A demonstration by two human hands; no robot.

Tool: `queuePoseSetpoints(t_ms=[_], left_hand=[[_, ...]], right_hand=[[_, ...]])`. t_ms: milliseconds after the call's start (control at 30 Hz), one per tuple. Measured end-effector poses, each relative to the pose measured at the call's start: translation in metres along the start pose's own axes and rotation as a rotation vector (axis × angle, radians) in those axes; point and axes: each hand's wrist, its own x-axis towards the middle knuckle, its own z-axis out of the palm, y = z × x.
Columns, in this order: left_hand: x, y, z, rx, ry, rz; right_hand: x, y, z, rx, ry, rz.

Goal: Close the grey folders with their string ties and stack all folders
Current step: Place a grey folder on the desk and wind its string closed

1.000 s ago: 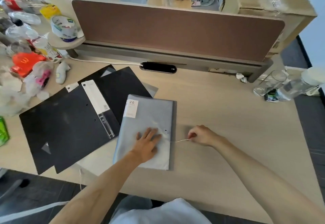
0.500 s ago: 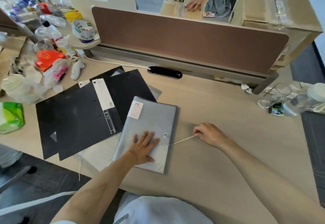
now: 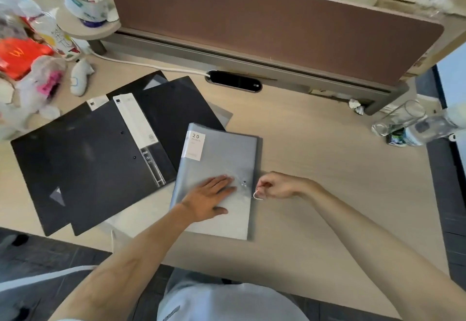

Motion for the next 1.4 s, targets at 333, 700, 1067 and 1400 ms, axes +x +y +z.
queuePoseSetpoints(t_ms=[333,700,1067,1400], left_hand=[[-0.001,-0.003,0.007,0.09,0.201,0.1],[0.018,0.004,0.005,0.115,0.285,0.011],[0.018,0.007,0.009,-0.028,0.333,-0.039],[0.014,0.006,0.001,0.023,0.281,-0.038]], right_hand=[[0.042,-0.048,-0.015,0.296,0.13,0.003],[0.064,-0.059,-0.013,0.2,0.121,0.061],[0.068,-0.045,-0.013,-0.313,0.161,-0.029],[0.069,-0.017,-0.011,-0.583,0.31,-0.144]])
